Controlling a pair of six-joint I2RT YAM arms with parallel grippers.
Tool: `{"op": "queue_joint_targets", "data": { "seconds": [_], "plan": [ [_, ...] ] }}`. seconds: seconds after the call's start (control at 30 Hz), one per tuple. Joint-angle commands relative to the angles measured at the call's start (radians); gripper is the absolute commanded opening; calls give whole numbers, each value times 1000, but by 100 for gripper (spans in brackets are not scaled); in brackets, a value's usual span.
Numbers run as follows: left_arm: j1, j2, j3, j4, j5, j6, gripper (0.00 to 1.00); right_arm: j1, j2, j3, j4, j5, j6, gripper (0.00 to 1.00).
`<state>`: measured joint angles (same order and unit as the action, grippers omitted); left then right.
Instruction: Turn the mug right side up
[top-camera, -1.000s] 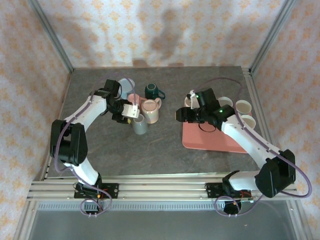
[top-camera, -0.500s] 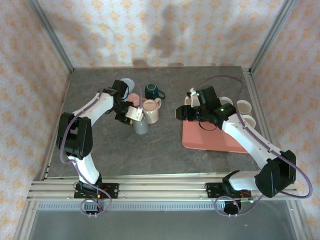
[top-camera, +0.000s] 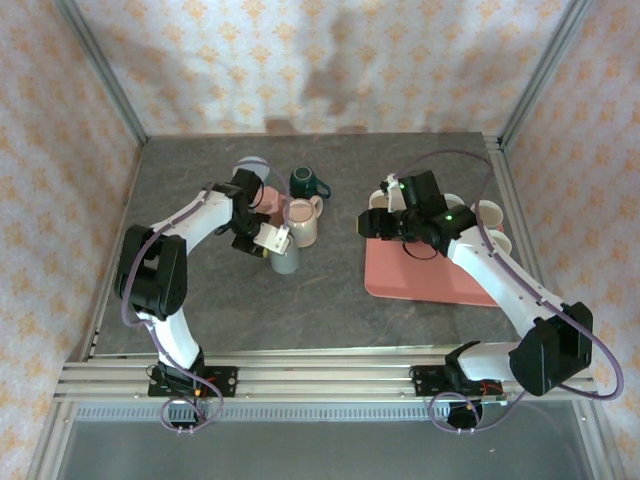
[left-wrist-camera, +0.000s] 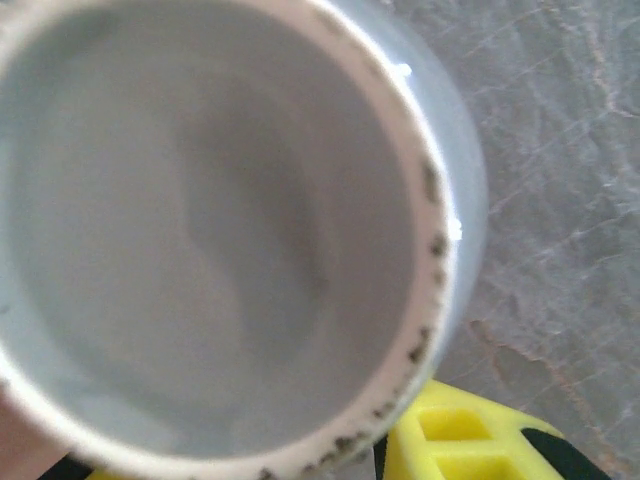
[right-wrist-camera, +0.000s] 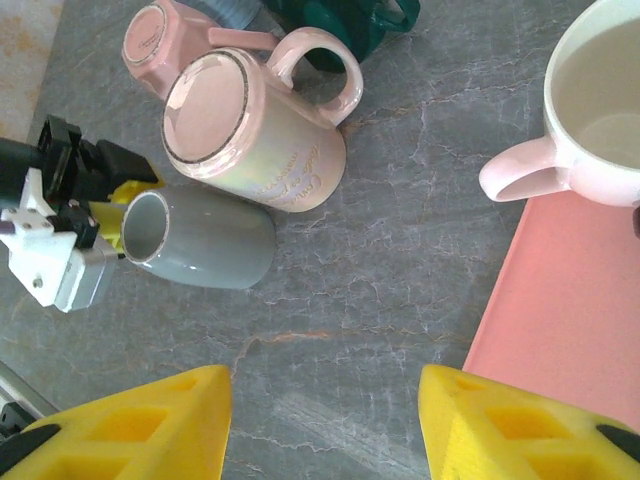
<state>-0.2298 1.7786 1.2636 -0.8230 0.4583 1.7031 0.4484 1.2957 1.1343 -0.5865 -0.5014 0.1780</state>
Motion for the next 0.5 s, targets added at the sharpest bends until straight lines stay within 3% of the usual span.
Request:
{"op": "queue_joint_targets", "data": {
  "seconds": [0.0,0.27,0.47],
  "plan": [
    [-8,-72,-46,-35,-19,-11,31,-4,-29,9,-12,6,-17,53],
    [-11,-73,-51,-31,33,-106,35,-4,-28,8,-9,5,-15,52],
    [-25,-58,-55,-25,11,-138,36,-5,-43,-4,-15,12,-16,52]
  ]
}}
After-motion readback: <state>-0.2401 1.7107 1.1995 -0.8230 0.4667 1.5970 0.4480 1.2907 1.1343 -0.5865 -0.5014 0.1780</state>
